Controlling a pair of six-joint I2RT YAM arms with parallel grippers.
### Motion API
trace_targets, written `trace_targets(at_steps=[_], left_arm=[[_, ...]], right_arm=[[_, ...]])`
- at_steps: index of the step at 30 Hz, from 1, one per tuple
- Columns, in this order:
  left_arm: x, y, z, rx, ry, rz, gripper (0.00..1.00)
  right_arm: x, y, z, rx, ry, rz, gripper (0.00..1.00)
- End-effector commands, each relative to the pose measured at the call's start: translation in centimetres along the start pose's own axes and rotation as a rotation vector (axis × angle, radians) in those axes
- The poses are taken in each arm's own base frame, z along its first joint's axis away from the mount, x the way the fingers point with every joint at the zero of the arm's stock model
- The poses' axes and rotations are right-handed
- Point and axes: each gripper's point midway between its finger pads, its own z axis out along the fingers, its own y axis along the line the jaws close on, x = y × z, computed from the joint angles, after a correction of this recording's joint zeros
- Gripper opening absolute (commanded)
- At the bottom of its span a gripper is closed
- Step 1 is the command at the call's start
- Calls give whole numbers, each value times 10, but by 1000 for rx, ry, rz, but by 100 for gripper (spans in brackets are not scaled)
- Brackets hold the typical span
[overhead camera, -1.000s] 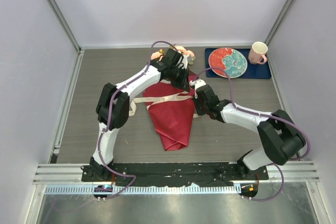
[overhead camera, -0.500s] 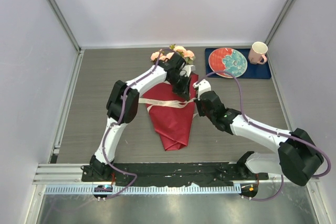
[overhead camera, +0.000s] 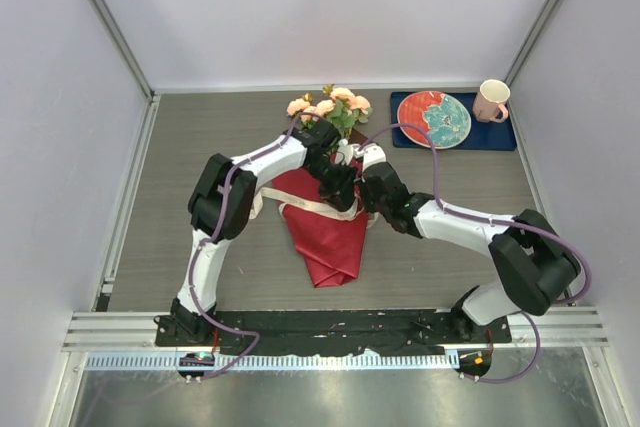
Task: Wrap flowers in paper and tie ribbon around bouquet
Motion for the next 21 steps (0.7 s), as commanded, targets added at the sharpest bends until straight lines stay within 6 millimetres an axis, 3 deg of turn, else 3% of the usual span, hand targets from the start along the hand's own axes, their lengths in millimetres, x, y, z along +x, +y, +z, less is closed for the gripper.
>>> trace_targets(at_steps=[1,3,9,14,15,16,18,21], left_arm=[[-27,-23,-39,15,-147,69,38],[-33,-19,-46,-22,-178,64,55],[-49,-2,-78,-82,-284,20,58],[-44,16,-106,-170,-380,-81,56],[-43,9,-123,-180,-436,-77,56],[-34,24,-124,-225,-465,-117,56],[-25,35,-138,-240,-545,-242,57],[1,38,-142,-209,-609,-343,56]], right_arm=[[-34,11,5,-42,-89,71,2],[-34,15,7,-59,-88,75,1],[-32,7,19,3,-48,92,2],[-42,-6,36,59,-24,152,3],[-43,-9,40,62,-11,157,5],[-49,-8,50,66,-6,162,11],[-46,-16,59,90,49,164,17],[-41,-22,65,143,144,136,35]])
